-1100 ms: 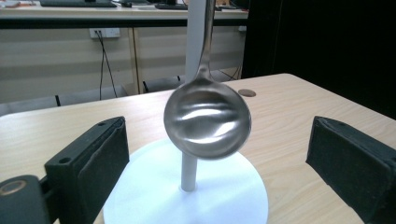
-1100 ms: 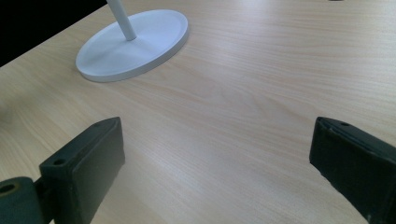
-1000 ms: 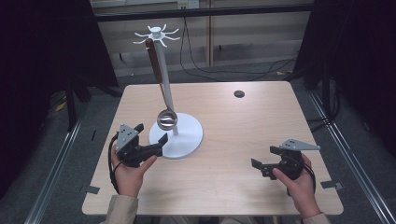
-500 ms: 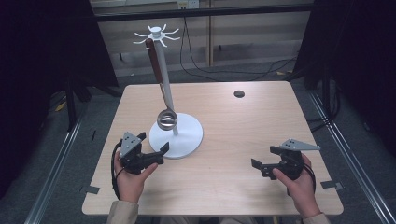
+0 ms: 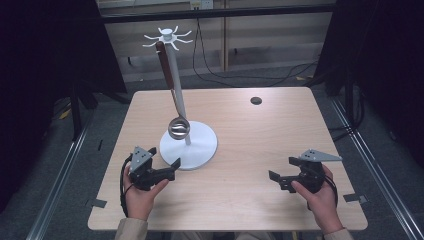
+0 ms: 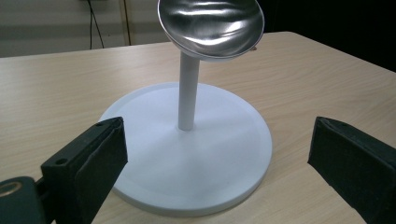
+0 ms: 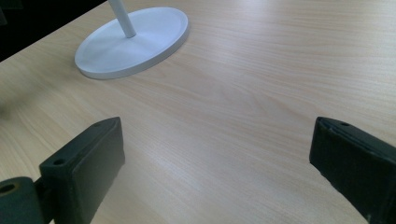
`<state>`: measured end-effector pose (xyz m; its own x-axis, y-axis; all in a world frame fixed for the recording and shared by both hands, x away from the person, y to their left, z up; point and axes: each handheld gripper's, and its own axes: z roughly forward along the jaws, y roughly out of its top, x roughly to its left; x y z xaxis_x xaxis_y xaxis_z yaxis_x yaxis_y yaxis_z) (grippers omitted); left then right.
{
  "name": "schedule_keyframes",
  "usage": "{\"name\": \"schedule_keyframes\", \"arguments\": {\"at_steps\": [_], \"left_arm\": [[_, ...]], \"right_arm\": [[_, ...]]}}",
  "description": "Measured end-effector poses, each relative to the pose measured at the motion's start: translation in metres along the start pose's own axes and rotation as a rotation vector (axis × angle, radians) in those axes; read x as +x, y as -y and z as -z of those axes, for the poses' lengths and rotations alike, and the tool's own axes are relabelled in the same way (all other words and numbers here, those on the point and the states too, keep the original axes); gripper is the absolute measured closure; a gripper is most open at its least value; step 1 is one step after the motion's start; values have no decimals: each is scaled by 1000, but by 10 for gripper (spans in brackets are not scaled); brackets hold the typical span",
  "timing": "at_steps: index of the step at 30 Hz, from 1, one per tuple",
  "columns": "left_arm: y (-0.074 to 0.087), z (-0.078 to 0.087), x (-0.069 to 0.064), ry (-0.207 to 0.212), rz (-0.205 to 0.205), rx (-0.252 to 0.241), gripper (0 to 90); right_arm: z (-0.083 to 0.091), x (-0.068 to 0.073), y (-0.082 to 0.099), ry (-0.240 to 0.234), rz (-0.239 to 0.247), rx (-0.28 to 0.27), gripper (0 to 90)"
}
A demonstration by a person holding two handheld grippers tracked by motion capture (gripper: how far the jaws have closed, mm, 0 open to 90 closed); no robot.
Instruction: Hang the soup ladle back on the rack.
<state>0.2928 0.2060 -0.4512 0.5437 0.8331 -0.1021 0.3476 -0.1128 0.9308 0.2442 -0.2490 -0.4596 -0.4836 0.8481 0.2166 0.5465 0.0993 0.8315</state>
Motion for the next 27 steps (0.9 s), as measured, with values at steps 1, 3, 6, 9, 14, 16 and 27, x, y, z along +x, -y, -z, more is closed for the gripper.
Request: {"name": "schedule_keyframes", "arguments": {"at_steps": [1, 3, 6, 9, 14, 16, 27], "left_arm": [[1, 0, 0, 8, -3, 5, 45], [2, 0, 1, 9, -7, 4, 45], [4, 1, 0, 8, -2, 13, 45], [5, 1, 0, 13, 0, 16, 45], [8, 2, 1, 7, 10, 22, 45], [10, 2, 1, 2, 8, 31, 45], [19, 0, 6, -4, 28, 91, 50]], "right_arm": [[0, 0, 0, 4, -1, 0, 27], [0, 0, 0, 3, -1, 0, 27], [0, 0, 1, 0, 4, 5, 27], [1, -1, 1, 2, 2, 3, 27], [1, -1, 1, 11, 1, 4, 26], [1, -1, 1, 17, 1, 3, 26], [0, 1, 1, 15, 11, 4, 26]]}}
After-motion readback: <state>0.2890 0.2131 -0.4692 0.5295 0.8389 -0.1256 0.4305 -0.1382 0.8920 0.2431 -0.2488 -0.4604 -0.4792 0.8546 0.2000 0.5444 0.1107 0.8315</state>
